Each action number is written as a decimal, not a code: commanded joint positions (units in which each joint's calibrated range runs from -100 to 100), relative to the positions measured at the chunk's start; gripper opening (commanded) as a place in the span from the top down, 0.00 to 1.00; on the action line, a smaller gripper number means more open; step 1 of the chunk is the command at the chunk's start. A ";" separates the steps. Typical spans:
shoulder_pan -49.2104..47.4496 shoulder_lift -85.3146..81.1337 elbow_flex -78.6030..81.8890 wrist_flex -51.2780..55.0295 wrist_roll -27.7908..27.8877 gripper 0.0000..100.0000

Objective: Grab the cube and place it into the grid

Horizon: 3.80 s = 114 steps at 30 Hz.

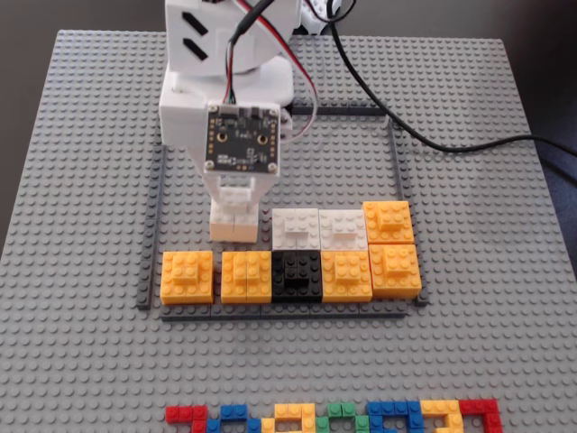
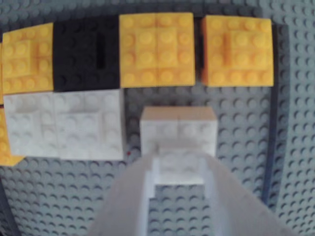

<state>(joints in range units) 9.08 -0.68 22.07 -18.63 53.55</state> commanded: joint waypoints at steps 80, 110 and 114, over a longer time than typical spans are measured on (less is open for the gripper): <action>-1.31 0.42 -10.24 -1.25 -2.88 0.85; -5.95 -40.68 -12.32 12.92 -3.71 1.00; -6.68 -48.33 -10.60 14.19 -4.30 1.00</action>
<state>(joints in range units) 2.95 -39.36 14.39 -5.64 49.74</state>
